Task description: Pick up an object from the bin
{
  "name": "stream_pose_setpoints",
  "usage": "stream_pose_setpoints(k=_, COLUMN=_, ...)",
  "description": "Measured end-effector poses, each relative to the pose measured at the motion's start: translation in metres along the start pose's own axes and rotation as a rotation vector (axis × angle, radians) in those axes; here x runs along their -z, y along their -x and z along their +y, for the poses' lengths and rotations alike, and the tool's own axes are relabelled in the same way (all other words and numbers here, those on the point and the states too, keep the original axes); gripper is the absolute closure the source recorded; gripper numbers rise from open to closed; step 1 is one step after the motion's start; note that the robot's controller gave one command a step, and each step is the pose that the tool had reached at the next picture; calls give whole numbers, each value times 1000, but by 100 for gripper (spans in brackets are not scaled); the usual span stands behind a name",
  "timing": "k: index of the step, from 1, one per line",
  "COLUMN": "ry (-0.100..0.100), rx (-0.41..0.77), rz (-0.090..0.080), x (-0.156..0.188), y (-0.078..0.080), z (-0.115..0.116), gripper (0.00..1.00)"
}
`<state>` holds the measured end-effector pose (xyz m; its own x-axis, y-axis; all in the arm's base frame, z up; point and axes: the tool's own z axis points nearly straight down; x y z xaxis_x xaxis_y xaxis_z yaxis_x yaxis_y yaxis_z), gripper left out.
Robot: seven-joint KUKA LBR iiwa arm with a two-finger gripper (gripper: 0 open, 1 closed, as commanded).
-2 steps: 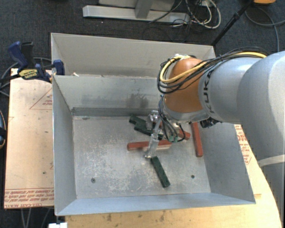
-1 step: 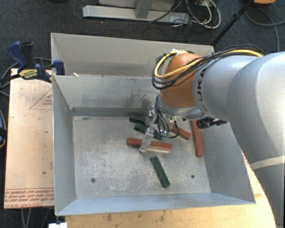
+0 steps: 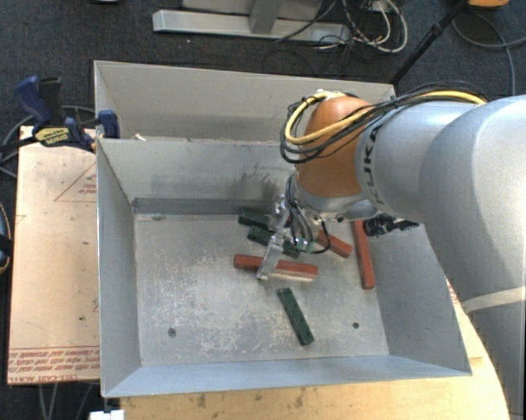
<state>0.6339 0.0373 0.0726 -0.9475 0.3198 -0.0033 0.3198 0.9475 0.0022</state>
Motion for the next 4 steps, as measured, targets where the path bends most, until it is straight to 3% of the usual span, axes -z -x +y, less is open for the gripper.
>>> stream_pose_setpoints(k=2, ry=-1, rx=4, rz=1, x=1, y=1, z=1, gripper=0)
stream_pose_setpoints(k=3, ry=2, rx=4, rz=-7, x=5, y=4, z=2, gripper=100)
stream_pose_setpoints(k=4, ry=1, rx=6, rz=-2, x=29, y=5, z=3, gripper=100)
